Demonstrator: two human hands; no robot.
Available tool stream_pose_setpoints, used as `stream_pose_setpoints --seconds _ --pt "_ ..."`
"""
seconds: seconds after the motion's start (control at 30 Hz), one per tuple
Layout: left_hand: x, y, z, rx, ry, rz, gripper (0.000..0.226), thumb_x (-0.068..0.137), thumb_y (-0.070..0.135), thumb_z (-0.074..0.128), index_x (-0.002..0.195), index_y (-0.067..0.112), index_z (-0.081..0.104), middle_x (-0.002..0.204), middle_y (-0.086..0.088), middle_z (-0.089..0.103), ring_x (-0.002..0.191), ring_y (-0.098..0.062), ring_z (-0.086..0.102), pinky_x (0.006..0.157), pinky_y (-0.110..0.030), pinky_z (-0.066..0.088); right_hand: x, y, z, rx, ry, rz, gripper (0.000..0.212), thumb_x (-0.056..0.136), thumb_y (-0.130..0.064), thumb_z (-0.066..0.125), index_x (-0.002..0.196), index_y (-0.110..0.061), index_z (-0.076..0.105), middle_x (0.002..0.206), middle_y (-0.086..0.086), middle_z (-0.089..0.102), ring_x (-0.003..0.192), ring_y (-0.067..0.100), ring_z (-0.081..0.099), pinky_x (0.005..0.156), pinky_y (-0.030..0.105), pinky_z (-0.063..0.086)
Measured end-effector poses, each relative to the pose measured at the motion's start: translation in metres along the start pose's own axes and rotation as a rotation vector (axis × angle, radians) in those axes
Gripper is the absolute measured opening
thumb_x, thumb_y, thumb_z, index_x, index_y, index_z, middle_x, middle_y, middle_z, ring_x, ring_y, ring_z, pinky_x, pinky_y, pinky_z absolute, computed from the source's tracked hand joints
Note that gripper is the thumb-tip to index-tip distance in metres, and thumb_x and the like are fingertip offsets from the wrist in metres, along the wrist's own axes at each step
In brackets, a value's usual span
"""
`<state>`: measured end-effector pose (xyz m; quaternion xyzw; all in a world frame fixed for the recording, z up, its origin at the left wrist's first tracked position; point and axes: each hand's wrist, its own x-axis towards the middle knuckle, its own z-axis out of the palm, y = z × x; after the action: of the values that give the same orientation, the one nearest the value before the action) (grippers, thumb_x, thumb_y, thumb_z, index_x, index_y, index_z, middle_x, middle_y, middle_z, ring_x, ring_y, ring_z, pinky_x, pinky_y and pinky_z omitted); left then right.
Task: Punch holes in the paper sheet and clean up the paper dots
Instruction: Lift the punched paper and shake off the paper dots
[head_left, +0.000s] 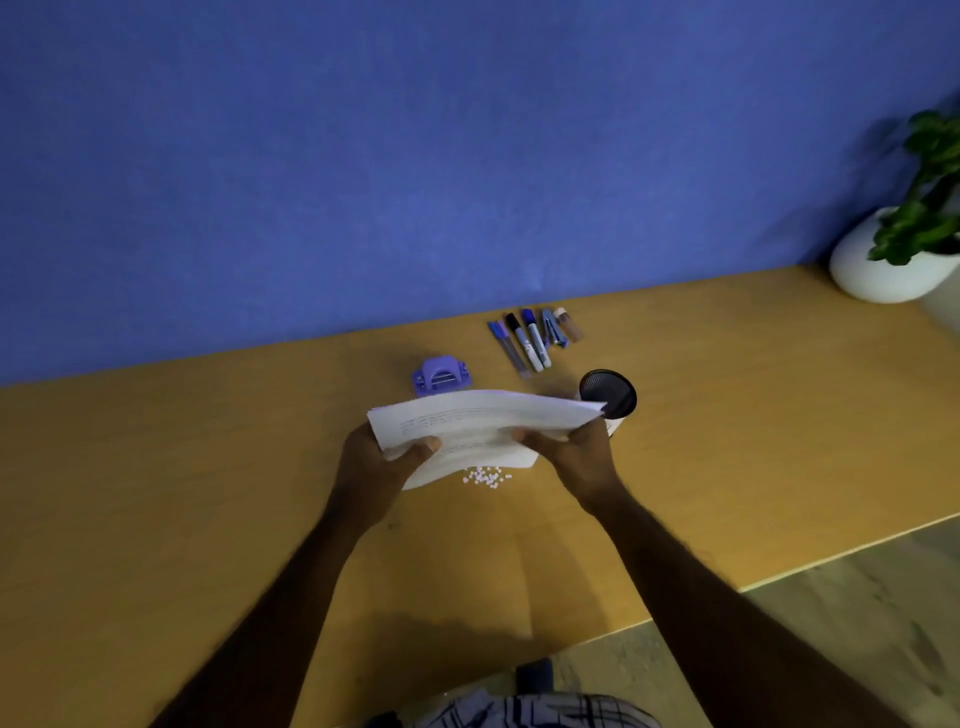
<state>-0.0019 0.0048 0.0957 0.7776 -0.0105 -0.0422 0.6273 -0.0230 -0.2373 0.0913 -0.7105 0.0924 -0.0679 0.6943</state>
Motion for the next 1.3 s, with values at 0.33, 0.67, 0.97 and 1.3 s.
stream_pose_setpoints --seconds 0.33,0.67,0.97,1.3 --pt "-0.018 0.000 0.013 -0.020 0.047 -0.032 0.030 0.079 0.012 0.076 0.106 0.021 0.067 0.097 0.013 0.070 0.089 -0.006 0.069 0.060 -0.016 0.054 -0.012 -0.002 0.006 0.039 0.023 0.038 0.039 0.073 0.000 0.081 0.103 -0.021 0.068 0.104 -0.001 0.074 0.094 0.019 0.071 0.077 0.036 0.059" --pt "-0.027 -0.008 0.025 -0.150 0.088 -0.123 0.041 0.072 0.011 0.082 0.109 0.017 0.066 0.104 -0.001 0.072 0.092 -0.019 0.071 0.072 -0.042 0.061 -0.027 0.010 0.003 0.044 0.050 0.015 0.046 0.071 -0.001 0.082 0.112 -0.013 0.067 0.108 0.003 0.074 0.099 0.023 0.070 0.084 0.047 0.059" --pt "-0.024 -0.012 0.022 -0.138 0.068 -0.114 0.040 0.073 0.008 0.080 0.108 0.022 0.064 0.107 -0.002 0.071 0.094 -0.018 0.071 0.074 -0.043 0.061 -0.028 0.015 0.005 -0.037 0.007 0.020 0.045 0.074 -0.001 0.080 0.105 -0.032 0.067 0.107 -0.006 0.074 0.099 0.016 0.070 0.085 0.046 0.059" --pt "-0.009 0.008 0.001 -0.137 0.178 -0.078 0.023 0.077 0.009 0.077 0.097 0.017 0.072 0.093 0.006 0.074 0.084 -0.010 0.072 0.068 -0.029 0.058 -0.009 0.001 0.004 0.009 -0.107 -0.016 0.031 0.081 0.000 0.073 0.104 -0.020 0.069 0.105 -0.006 0.074 0.100 0.018 0.070 0.081 0.031 0.057"
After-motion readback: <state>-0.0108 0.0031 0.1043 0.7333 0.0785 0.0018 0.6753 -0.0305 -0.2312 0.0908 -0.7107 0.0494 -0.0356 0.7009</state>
